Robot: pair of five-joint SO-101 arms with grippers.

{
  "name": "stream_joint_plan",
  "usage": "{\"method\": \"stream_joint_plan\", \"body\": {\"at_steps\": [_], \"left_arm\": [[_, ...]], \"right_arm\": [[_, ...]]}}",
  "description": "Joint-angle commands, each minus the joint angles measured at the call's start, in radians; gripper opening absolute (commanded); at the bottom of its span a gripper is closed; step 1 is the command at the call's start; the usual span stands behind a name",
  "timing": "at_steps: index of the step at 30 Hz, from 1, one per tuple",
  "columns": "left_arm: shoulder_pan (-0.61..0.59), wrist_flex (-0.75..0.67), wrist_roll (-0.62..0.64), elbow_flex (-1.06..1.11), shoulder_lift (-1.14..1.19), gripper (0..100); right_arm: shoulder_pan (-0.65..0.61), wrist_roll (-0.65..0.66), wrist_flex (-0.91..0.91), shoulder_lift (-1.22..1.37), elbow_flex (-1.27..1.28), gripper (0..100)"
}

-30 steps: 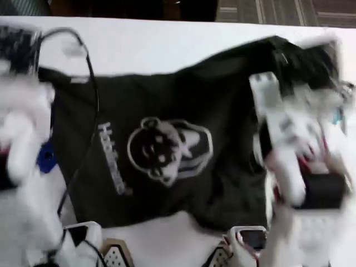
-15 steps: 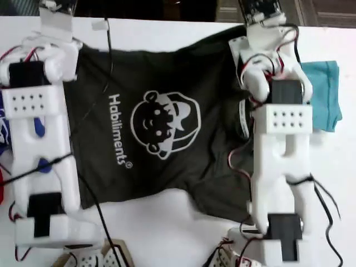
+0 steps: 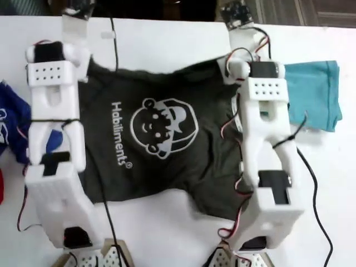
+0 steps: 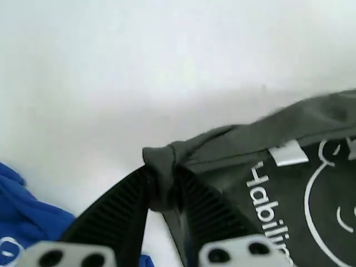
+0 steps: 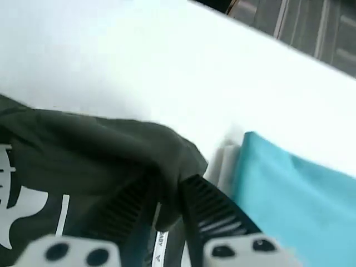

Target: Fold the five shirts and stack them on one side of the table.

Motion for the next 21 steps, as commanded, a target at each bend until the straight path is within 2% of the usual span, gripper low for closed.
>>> {"method": "stream_joint_plan", "body": {"at_steps": [1,9,17,21], "left_arm": [[0.008,0.066,0.003,-0.047,0.032,2],[0.006,0.236,0.000,-0.047,0.077,2],[0.000,0.440,-0.054,-0.039,0.055,2],[-0.012,0.446,-0.054,0.038,-0.064,2]], "right_arm": [[0.001,-0.008,0.050,0.031,-0.041,1.9],[-0.012,-0.008,0.200,0.027,-0.046,1.9],[-0.013,-0.008,0.386,-0.097,-0.041,1.9],[-0.008,-0.009,0.475,-0.165,-0.040,1.9]]}}
